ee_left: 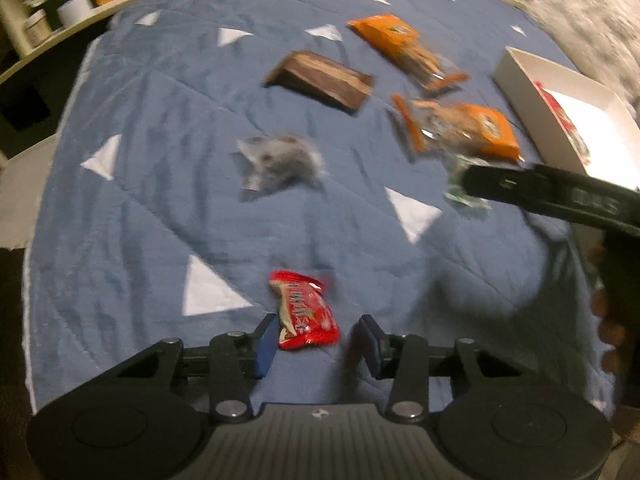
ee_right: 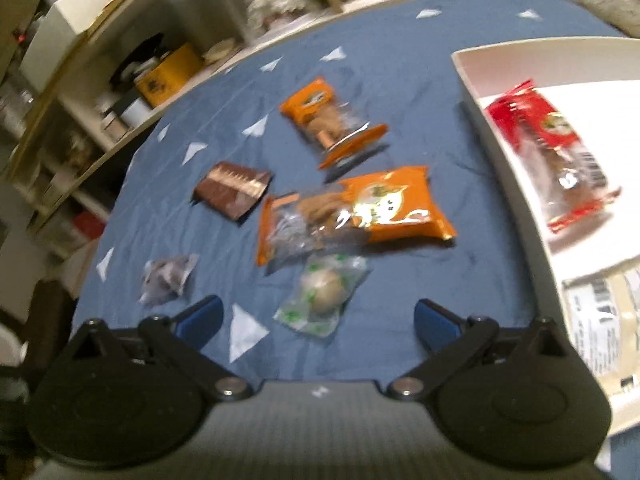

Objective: Organize snacks
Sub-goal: 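Grasp the small red candy with the left gripper while the right grasps the green-printed clear cake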

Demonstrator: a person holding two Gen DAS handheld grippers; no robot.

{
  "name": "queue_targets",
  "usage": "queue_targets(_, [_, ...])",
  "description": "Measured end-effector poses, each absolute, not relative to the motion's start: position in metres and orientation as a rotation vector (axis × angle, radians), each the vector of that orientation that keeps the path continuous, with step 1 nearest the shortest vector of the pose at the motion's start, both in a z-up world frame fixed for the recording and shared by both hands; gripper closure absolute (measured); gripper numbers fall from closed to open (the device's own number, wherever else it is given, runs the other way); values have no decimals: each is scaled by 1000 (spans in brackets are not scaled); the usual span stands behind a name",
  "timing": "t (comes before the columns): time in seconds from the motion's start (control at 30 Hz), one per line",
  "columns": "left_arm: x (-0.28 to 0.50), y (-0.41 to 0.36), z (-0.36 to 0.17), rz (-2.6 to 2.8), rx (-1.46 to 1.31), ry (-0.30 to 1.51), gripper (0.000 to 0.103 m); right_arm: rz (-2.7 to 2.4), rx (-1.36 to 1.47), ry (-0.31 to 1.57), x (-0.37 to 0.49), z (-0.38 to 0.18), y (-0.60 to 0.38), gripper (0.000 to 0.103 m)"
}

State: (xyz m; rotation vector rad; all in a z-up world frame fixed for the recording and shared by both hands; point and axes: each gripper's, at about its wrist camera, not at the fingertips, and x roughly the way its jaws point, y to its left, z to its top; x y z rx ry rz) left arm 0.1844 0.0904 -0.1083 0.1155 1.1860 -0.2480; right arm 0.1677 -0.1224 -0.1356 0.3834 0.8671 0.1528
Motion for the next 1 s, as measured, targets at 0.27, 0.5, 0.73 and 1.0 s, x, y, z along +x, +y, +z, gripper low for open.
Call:
queue_targets(0.27, [185, 92, -110, -219, 52, 1183, 58, 103, 380, 844, 169, -143, -117, 20])
queue_targets(0.5, [192, 107, -111, -101, -153, 1186, 58, 107, 357, 837, 163, -144, -127, 38])
queue_targets(0.73, [193, 106, -114, -27, -203, 1179, 61, 118, 328, 860, 155, -139, -140, 42])
queue_targets(1.0, [196, 106, -119, 23, -208, 1180, 70, 212, 261, 844, 163, -133, -125, 43])
